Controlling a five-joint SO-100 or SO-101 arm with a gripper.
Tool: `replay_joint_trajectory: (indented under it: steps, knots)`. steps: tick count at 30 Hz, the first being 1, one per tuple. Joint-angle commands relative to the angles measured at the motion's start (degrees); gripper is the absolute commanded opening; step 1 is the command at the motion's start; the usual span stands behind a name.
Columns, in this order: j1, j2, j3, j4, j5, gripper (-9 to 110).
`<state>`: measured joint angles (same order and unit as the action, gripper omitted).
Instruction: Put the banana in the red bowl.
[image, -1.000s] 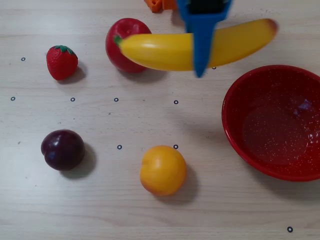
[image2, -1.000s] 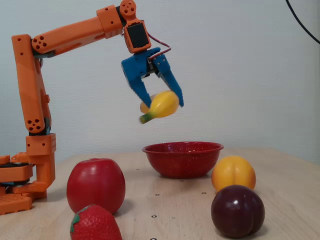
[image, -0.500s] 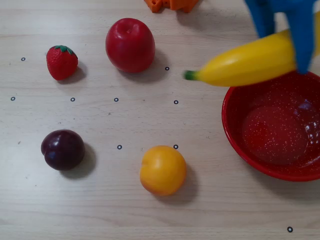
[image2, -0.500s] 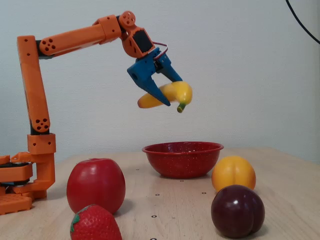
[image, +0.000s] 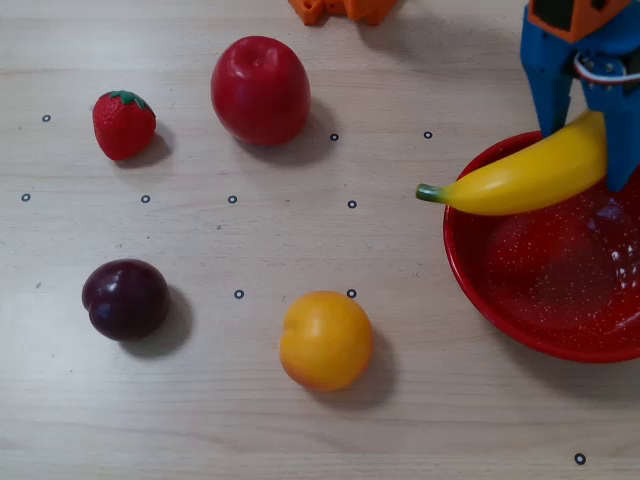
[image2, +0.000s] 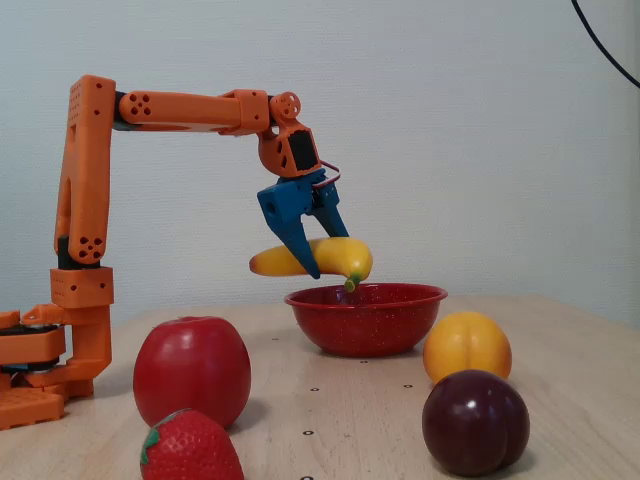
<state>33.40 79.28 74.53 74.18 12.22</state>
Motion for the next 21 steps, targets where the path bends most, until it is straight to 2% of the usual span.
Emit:
replay_joint_trajectory:
  steps: [1, 8, 10, 11, 16, 21]
  knots:
    - [1.3, 3.5, -0.4, -2.2, 0.6, 0]
    - [0.7, 0.3, 2.7, -7.3, 2.4, 1]
    - [0.4, 0.1, 4.0, -7.1, 2.4, 26]
    - [0.1, 0.1, 4.6, -7.5, 2.3, 32]
    - [-1.1, 0.2, 4.0, -6.2, 1.6, 43]
    - [-1.8, 0.6, -0.6, -3.0, -0.3, 44]
